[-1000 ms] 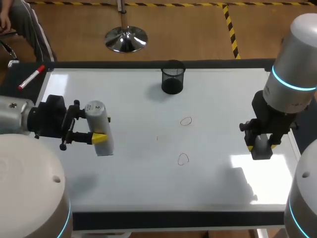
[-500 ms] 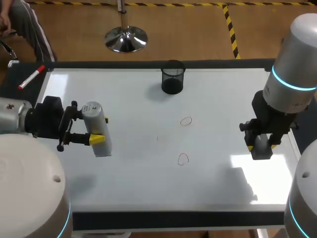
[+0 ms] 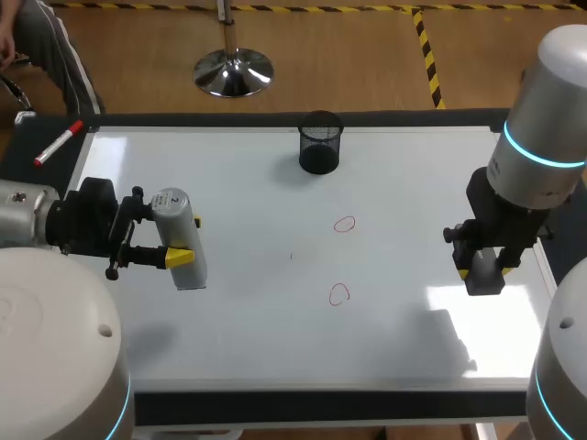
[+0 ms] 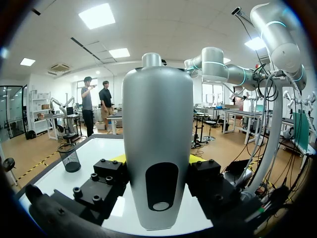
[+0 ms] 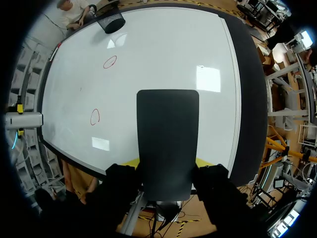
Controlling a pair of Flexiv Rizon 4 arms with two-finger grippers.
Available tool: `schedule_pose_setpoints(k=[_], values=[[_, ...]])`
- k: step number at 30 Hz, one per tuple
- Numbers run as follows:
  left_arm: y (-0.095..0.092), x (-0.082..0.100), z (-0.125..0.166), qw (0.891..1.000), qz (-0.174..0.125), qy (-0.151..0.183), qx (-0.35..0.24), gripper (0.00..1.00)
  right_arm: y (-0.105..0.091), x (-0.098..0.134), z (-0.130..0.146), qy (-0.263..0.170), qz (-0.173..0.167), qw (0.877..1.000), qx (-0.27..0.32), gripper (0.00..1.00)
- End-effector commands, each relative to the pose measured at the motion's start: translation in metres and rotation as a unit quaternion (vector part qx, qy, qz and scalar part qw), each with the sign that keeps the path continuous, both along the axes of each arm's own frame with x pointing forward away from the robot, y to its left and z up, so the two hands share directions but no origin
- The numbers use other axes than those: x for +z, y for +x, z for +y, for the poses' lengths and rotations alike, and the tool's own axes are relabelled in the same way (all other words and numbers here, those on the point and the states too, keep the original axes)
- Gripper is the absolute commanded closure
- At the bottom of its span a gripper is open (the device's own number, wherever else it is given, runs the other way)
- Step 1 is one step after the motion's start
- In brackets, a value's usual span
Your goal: Pick up the inspection probe, press it on each red-marked spot on the whiteboard one by one, put down the probe, pick up the eraser, and wipe off all the red marks.
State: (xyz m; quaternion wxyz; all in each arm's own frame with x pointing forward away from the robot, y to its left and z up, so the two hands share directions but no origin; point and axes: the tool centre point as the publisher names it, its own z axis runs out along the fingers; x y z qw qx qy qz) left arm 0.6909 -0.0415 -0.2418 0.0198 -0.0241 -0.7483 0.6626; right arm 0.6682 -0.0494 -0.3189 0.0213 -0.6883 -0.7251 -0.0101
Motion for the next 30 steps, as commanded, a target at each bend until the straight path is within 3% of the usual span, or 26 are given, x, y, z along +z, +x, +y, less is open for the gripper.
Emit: schedule_pose_setpoints(k=[1, 16, 25, 30], values=[[-0.001, 0.001, 0.000, 1.000, -0.001, 0.000, 0.000, 1.00, 0.000, 0.000, -0.001, 0.001, -0.001, 1.000, 0.001, 1.00], [-0.001, 0.001, 0.000, 1.000, -0.001, 0.000, 0.000, 1.00, -0.020, -0.012, 0.017, -0.018, -0.017, 1.000, -0.018, 1.00], [-0.001, 0.001, 0.000, 1.000, -0.001, 0.000, 0.000, 1.00, -0.042, -0.020, 0.043, -0.042, -0.034, 0.997, -0.056, 1.00], [-0.001, 0.001, 0.000, 1.000, -0.001, 0.000, 0.000, 1.00, -0.045, -0.029, 0.062, -0.050, -0.033, 0.996, -0.071, 1.00]])
